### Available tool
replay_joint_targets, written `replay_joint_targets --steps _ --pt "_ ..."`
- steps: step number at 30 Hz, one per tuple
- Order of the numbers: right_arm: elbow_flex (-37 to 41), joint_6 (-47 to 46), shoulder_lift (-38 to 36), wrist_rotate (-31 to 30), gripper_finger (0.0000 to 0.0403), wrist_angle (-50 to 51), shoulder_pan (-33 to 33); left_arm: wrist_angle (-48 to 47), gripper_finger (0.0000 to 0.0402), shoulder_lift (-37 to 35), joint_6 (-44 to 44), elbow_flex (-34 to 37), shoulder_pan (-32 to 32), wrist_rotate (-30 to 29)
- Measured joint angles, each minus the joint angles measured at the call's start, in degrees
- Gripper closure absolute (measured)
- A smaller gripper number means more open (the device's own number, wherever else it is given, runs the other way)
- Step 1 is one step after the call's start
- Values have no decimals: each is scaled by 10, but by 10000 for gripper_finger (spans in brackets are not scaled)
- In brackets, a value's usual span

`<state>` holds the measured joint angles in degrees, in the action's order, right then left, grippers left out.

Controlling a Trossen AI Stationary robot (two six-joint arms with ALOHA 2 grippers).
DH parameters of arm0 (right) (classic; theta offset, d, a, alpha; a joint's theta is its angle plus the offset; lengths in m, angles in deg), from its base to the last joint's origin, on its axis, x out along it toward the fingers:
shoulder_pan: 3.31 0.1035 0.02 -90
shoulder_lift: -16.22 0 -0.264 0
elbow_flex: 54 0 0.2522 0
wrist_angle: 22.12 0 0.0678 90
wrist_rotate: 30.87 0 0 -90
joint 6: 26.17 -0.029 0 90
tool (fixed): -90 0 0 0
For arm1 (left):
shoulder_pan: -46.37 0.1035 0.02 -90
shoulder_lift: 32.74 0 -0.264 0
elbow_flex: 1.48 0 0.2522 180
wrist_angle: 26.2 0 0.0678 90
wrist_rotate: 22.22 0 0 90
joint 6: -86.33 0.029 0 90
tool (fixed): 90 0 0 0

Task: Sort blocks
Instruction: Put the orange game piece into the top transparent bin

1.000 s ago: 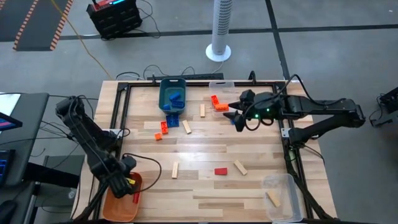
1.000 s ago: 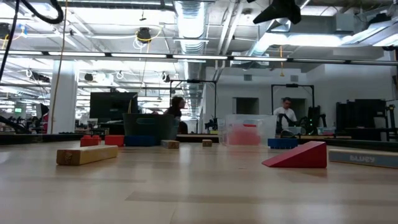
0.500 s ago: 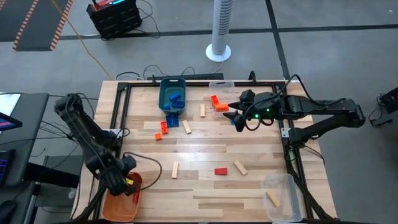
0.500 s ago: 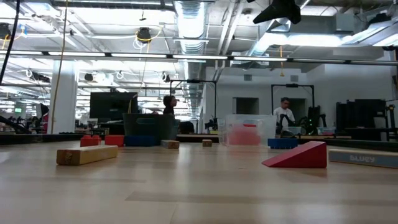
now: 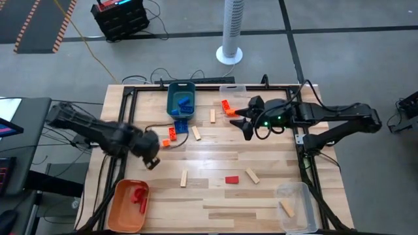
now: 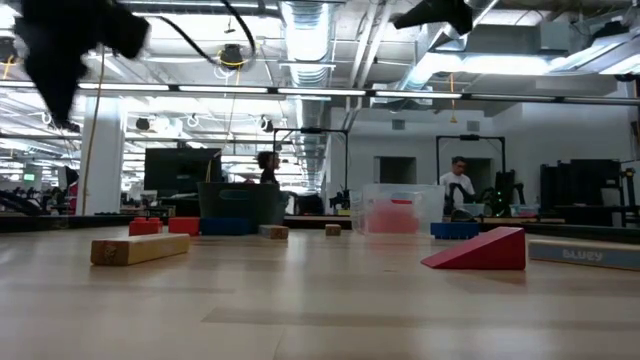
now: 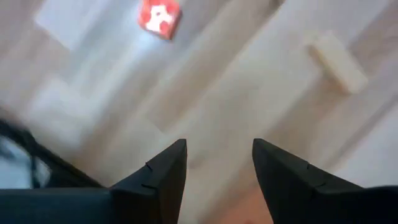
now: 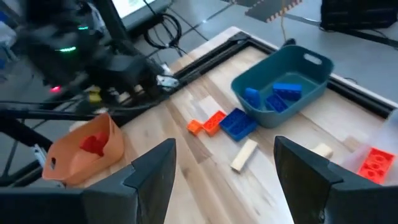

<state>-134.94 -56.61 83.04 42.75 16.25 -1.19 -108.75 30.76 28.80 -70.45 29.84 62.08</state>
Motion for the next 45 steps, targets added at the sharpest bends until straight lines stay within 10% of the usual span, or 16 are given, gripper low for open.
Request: replay_joint_targets --steps 6,17,37,45 --pt "0 -26 8 0 138 22 16 104 194 29 254 53 130 13" --pt "0 -63 6 0 138 37 48 179 138 145 440 77 252 52" --pt "0 -92 6 -2 138 51 49 234 153 247 541 93 274 38" --pt "0 -98 6 -2 138 52 49 253 250 246 522 95 271 38"
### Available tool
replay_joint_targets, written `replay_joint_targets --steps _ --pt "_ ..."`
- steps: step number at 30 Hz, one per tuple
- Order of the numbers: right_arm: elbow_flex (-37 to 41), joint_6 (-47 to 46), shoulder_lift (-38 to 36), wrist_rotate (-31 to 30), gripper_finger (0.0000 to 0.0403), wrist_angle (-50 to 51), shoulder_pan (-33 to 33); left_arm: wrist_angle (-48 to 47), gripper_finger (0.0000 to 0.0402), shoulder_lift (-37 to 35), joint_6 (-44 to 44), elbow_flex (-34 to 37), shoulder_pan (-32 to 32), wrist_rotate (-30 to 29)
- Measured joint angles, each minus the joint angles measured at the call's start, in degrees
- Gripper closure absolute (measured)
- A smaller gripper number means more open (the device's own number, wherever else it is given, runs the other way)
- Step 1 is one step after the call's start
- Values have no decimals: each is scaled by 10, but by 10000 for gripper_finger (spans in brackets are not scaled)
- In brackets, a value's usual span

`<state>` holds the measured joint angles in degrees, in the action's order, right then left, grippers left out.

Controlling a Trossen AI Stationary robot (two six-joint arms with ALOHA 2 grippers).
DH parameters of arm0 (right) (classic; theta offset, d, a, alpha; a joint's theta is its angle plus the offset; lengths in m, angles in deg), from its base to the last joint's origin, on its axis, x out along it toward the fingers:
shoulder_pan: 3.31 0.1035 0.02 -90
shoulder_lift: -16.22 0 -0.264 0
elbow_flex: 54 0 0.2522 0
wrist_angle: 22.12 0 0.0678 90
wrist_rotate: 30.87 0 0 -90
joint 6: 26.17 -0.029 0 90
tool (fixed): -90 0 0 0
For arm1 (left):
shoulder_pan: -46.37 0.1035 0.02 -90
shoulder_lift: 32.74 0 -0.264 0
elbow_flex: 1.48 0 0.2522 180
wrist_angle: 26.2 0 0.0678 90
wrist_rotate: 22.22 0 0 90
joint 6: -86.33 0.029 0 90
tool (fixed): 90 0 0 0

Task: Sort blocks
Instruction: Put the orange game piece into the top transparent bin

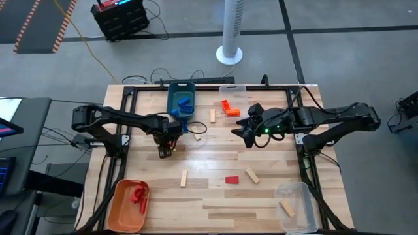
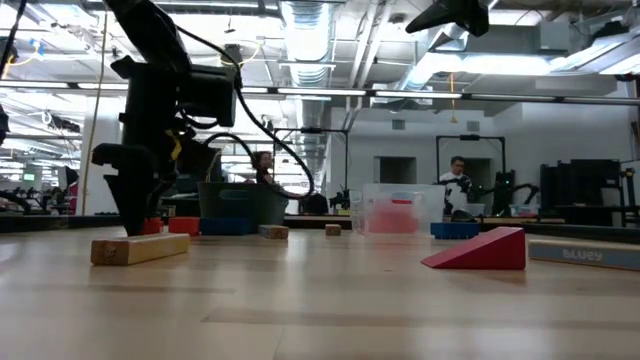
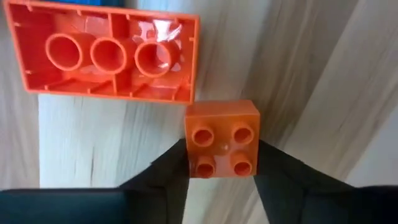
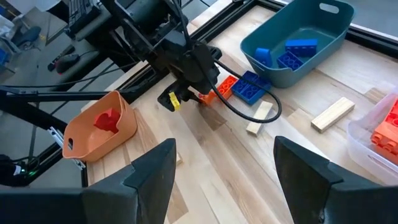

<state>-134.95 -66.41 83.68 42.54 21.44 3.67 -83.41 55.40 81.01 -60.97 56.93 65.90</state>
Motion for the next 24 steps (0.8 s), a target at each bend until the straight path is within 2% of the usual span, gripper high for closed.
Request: replay_joint_targets --steps 2,6,12,17,20,24 --pt "0 0 0 0 138 0 0 7 270 -9 -9 0 0 3" --pt "0 2 0 0 138 9 -3 10 270 -44 -30 -1 1 24" --pt "0 11 0 0 138 91 -5 28 270 -150 -132 -2 -16 34" --pt "0 63 11 14 138 111 -24 169 270 -222 -212 -2 -19 22" --pt "0 104 13 48 138 82 -50 277 270 -228 -248 -3 -17 -3" --pt "0 164 23 62 138 -4 -76 464 266 -219 -270 -3 -21 -10"
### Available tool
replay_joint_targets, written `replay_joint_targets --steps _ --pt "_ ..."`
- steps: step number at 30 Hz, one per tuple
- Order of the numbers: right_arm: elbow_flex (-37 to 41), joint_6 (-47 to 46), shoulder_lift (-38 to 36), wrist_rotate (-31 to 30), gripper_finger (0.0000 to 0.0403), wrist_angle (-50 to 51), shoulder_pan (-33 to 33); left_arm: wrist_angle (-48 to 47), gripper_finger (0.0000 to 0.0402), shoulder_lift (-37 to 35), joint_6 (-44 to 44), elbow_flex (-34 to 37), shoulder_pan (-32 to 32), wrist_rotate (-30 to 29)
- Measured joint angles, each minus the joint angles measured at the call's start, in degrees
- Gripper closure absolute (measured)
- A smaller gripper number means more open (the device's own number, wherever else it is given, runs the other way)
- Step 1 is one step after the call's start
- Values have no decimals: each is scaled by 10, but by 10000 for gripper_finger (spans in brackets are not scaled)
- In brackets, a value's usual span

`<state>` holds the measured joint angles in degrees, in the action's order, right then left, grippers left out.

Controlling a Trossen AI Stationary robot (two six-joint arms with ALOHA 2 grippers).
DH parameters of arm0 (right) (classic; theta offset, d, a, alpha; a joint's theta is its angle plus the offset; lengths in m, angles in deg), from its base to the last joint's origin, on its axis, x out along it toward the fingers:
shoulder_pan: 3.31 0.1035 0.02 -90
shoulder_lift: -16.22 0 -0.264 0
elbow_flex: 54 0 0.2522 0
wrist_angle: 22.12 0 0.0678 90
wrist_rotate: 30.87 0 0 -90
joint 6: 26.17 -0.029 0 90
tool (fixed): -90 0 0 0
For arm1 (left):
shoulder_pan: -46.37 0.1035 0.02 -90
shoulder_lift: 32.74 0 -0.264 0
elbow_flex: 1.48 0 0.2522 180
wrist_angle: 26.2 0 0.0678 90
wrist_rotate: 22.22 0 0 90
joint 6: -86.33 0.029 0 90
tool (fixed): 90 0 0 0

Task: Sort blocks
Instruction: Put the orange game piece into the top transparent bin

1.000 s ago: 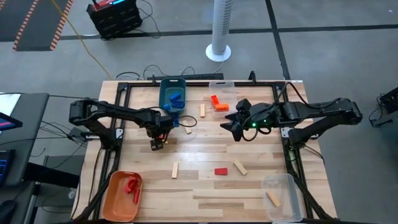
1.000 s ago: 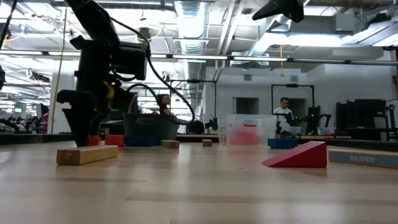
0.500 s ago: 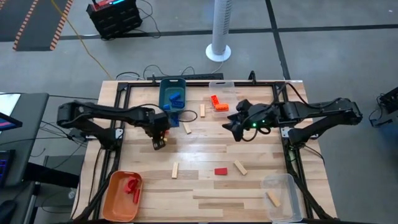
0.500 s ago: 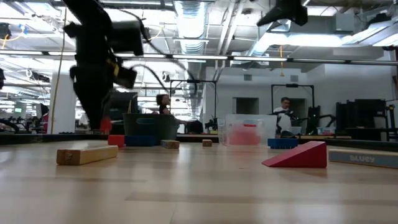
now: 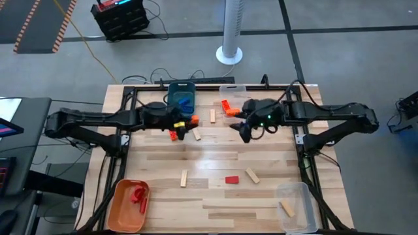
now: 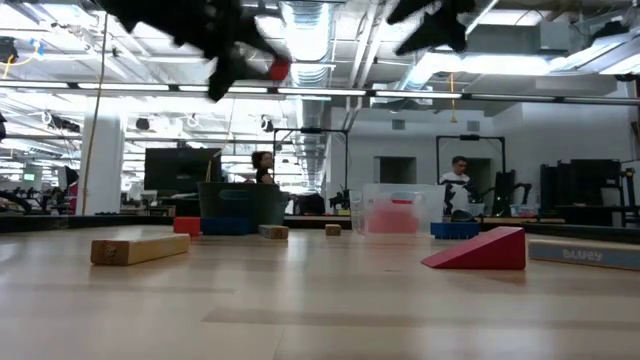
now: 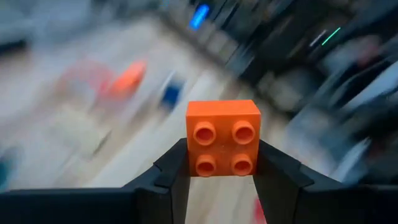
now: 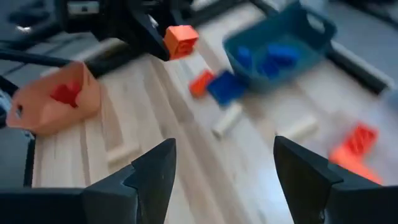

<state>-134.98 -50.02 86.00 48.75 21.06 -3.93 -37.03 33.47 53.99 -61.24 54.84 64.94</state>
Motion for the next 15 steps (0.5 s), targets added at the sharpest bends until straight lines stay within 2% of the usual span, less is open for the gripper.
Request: replay_joint_targets --steps 2,4,6,11,15 --pt "0 25 7 27 138 -76 -11 84 266 7 2 0 -4 0" --pt "0 32 9 80 138 -137 -27 162 265 15 11 0 -8 1" --pt "0 39 16 121 138 -196 -41 208 265 17 24 0 -9 5" --pt "0 73 36 168 137 -290 -67 276 263 25 62 0 -9 32" --pt "0 56 57 198 137 -339 -81 283 263 48 95 -35 -12 64"
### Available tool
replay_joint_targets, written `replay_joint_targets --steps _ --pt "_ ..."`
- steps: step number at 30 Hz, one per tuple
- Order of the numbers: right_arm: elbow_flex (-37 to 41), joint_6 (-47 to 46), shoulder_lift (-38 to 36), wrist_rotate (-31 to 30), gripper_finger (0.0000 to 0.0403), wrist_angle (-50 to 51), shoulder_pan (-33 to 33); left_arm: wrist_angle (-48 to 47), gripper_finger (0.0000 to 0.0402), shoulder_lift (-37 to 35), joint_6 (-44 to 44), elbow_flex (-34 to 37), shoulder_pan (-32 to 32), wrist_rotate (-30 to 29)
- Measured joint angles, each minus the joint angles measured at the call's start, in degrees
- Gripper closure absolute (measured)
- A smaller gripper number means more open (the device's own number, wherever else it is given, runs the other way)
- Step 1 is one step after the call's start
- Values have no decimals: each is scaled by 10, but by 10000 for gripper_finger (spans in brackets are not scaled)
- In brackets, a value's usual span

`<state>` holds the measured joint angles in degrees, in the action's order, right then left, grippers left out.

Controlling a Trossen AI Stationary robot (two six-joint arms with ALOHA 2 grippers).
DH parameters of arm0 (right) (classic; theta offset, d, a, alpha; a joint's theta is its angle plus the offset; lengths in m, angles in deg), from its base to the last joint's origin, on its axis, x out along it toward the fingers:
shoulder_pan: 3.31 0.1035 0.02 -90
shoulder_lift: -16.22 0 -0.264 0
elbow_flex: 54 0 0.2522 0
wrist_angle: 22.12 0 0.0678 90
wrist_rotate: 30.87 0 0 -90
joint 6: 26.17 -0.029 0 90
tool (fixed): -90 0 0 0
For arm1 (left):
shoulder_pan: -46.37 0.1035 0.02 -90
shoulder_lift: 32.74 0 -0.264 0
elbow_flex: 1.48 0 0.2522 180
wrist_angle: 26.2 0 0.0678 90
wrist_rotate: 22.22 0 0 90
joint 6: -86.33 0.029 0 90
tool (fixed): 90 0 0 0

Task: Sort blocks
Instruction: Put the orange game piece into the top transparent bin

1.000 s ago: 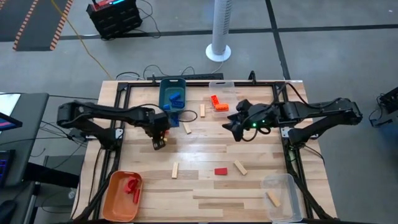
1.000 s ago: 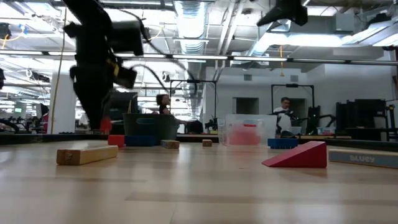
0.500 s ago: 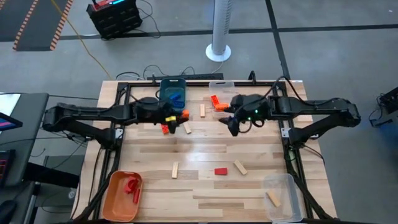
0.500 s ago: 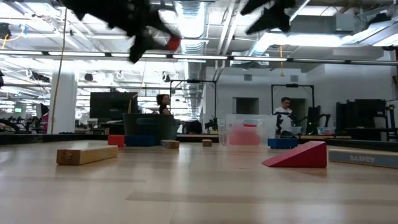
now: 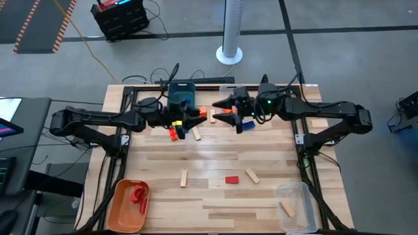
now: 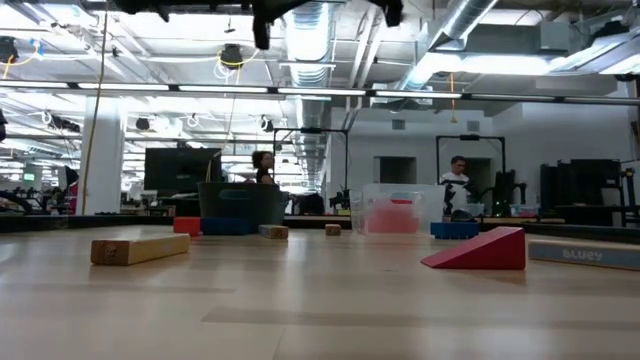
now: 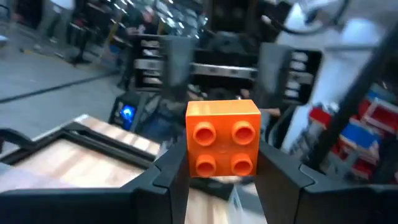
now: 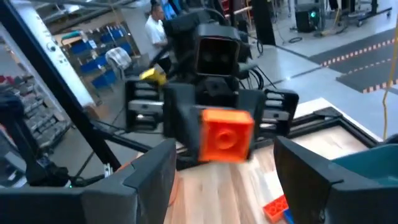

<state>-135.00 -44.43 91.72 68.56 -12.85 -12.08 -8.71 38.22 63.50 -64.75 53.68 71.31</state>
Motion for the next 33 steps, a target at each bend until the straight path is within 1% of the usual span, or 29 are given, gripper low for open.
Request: replay_joint_targets --steps 3,6,11,14,18,20,26,33 --pt "0 -8 10 11 137 -15 -6 -10 263 31 28 -47 -7 14" --pt "1 -8 6 14 137 -19 -8 -53 263 52 52 -84 -9 17" --pt "1 -8 -2 14 137 -14 -7 -72 262 79 78 -123 -9 19" --pt "1 -13 -5 14 137 -12 -6 -85 262 82 83 -132 -5 20" --pt "1 -18 -28 1 137 50 -10 -107 262 76 79 -131 -1 18" --pt "1 -15 -43 -2 137 70 -14 -99 262 73 78 -132 0 18" --pt "0 -3 -66 -3 137 72 -15 -101 262 75 70 -131 -1 35" --pt "0 -3 -58 -3 137 59 -2 -99 262 74 71 -131 -1 27"
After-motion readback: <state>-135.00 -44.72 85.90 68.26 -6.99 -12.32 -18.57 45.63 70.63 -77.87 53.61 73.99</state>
